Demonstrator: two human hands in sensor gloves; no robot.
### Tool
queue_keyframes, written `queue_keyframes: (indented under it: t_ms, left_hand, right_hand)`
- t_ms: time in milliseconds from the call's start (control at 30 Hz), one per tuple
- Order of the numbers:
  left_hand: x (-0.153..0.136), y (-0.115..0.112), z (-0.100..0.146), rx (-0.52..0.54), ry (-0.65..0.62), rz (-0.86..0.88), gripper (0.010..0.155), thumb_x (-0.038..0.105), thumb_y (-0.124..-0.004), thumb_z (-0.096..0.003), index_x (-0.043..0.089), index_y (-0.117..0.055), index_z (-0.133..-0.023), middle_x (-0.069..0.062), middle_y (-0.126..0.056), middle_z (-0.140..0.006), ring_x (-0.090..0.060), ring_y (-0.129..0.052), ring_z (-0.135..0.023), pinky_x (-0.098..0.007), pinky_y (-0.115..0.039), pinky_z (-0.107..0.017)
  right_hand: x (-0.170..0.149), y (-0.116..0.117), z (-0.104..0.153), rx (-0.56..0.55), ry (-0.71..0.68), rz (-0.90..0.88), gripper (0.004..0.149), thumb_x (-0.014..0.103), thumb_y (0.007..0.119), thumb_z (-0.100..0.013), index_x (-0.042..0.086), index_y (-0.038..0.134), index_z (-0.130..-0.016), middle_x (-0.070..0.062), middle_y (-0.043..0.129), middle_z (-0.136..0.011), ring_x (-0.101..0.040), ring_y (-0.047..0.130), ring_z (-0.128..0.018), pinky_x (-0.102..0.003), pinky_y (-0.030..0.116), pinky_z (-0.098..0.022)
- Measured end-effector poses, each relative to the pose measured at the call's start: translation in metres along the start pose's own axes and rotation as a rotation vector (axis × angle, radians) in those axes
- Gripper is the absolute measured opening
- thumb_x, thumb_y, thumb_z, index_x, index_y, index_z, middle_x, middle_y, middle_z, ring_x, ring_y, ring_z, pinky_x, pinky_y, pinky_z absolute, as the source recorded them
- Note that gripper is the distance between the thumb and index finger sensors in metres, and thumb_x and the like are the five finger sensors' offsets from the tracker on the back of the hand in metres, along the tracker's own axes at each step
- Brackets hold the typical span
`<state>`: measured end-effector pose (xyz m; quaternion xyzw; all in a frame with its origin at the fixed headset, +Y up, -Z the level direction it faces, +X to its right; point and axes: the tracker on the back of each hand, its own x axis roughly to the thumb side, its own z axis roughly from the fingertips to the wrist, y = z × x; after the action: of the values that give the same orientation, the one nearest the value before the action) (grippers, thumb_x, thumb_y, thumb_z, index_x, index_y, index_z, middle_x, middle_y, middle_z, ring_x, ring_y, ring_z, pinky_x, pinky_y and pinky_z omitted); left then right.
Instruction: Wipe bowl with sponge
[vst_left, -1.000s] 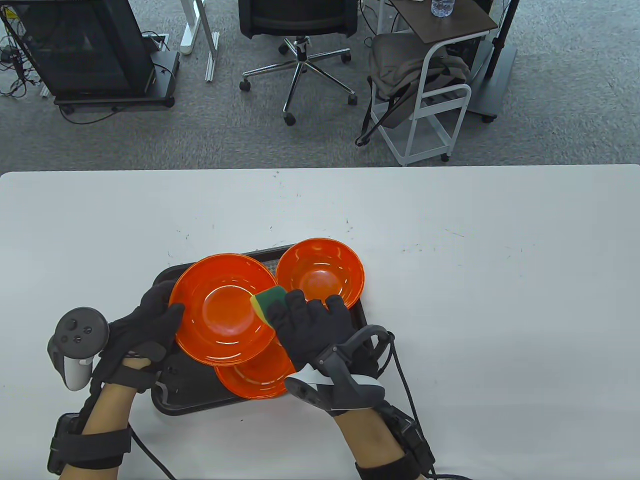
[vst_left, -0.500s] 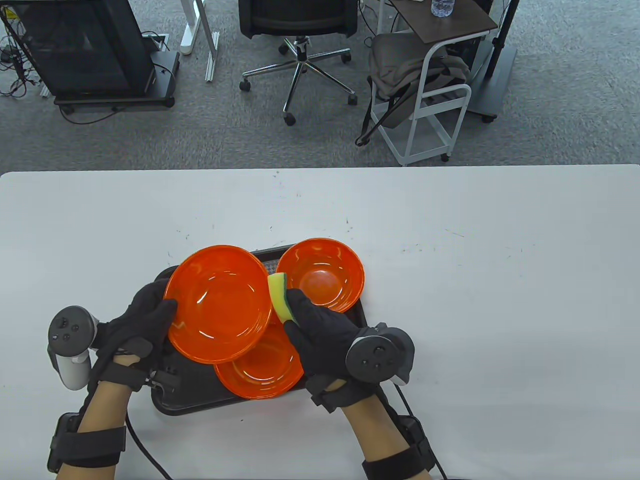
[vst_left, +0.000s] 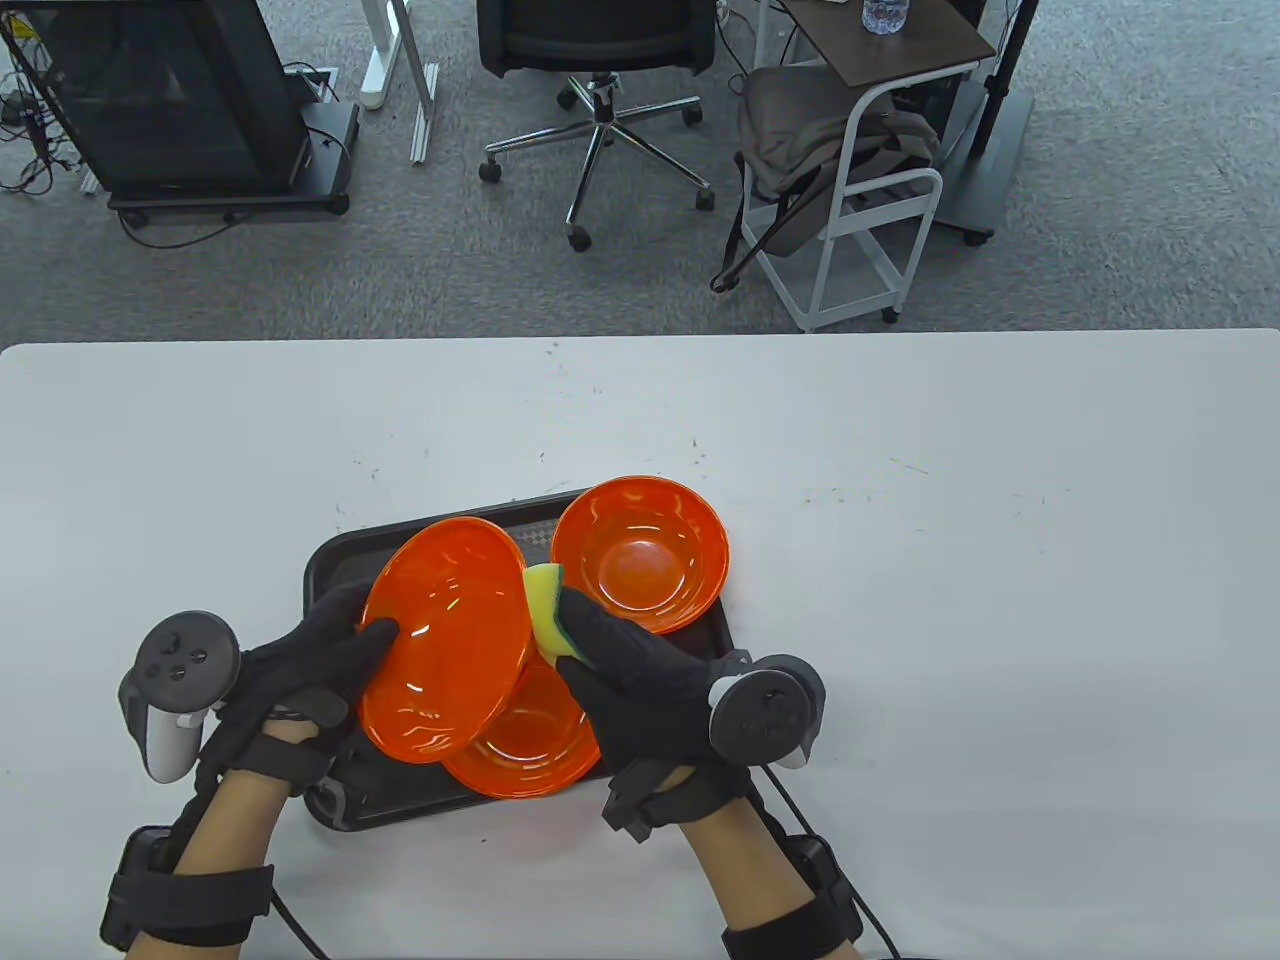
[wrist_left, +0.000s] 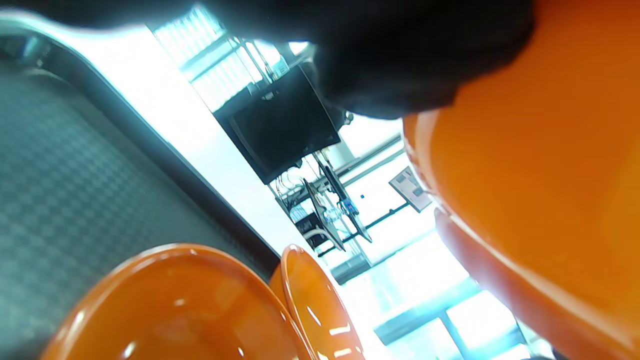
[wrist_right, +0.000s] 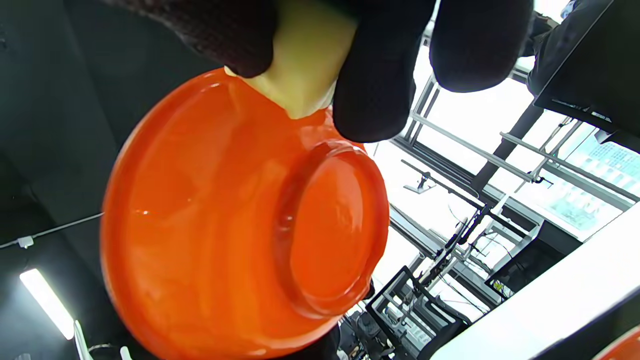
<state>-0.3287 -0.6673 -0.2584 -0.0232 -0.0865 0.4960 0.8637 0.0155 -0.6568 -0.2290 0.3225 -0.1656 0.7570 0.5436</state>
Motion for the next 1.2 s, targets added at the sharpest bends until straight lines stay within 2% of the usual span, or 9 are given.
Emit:
queue_keyframes:
  t_ms: [233,400,633,767,933,1200]
  left_hand:
    - [0.012,-0.019,-0.001,-0.135,-0.059,0.023,0.058,0.049,-0.084,-0.0506,0.018,-0.074,-0.098,0.005,-0.099,-0.029,-0.002,-0.093,0.005,-0.024,-0.089,0.002]
    - [0.019,-0.032,0.001,-0.202,-0.079,0.034,0.058,0.050,-0.081,-0.0515,0.018,-0.072,-0.099,0.005,-0.099,-0.029,-0.002,-0.093,0.006,-0.024,-0.089,0.002]
    - [0.028,-0.040,0.003,-0.208,-0.148,0.067,0.060,0.051,-0.079,-0.0520,0.017,-0.069,-0.100,0.006,-0.099,-0.029,-0.002,-0.093,0.005,-0.024,-0.089,0.002]
    - [0.032,-0.040,0.007,-0.162,-0.142,0.038,0.061,0.053,-0.076,-0.0522,0.017,-0.066,-0.101,0.007,-0.099,-0.030,-0.001,-0.093,0.005,-0.023,-0.089,0.002]
    - [0.032,-0.035,0.010,-0.038,-0.150,0.019,0.060,0.054,-0.075,-0.0521,0.016,-0.070,-0.098,0.007,-0.099,-0.030,-0.001,-0.093,0.005,-0.023,-0.089,0.002]
    - [0.030,-0.015,0.012,0.183,-0.145,-0.036,0.057,0.052,-0.074,-0.0512,0.010,-0.073,-0.089,0.007,-0.099,-0.032,-0.002,-0.095,0.003,-0.023,-0.089,0.001]
  right_hand:
    - [-0.006,-0.003,0.000,-0.020,0.039,-0.073,0.051,0.033,0.072,-0.062,0.020,0.049,-0.105,-0.018,0.073,-0.104,-0.031,0.094,-0.075,-0.060,0.074,-0.058]
    - [-0.017,0.004,-0.001,0.053,0.102,-0.212,0.052,0.033,0.069,-0.063,0.017,0.045,-0.106,-0.018,0.071,-0.104,-0.032,0.094,-0.075,-0.060,0.073,-0.058]
    - [-0.025,0.021,-0.001,0.214,0.163,-0.265,0.053,0.032,0.069,-0.063,0.011,0.045,-0.105,-0.020,0.074,-0.102,-0.031,0.095,-0.073,-0.060,0.074,-0.057]
    - [-0.022,0.035,0.000,0.290,0.185,-0.313,0.054,0.031,0.068,-0.062,0.006,0.044,-0.103,-0.021,0.075,-0.100,-0.031,0.096,-0.072,-0.060,0.074,-0.057]
    - [-0.016,0.051,0.001,0.374,0.191,-0.330,0.055,0.031,0.068,-0.062,-0.001,0.044,-0.100,-0.024,0.077,-0.095,-0.030,0.098,-0.069,-0.059,0.075,-0.056]
    - [-0.008,0.072,0.003,0.405,0.226,-0.492,0.057,0.033,0.070,-0.062,-0.008,0.047,-0.094,-0.027,0.081,-0.088,-0.029,0.103,-0.062,-0.055,0.079,-0.054]
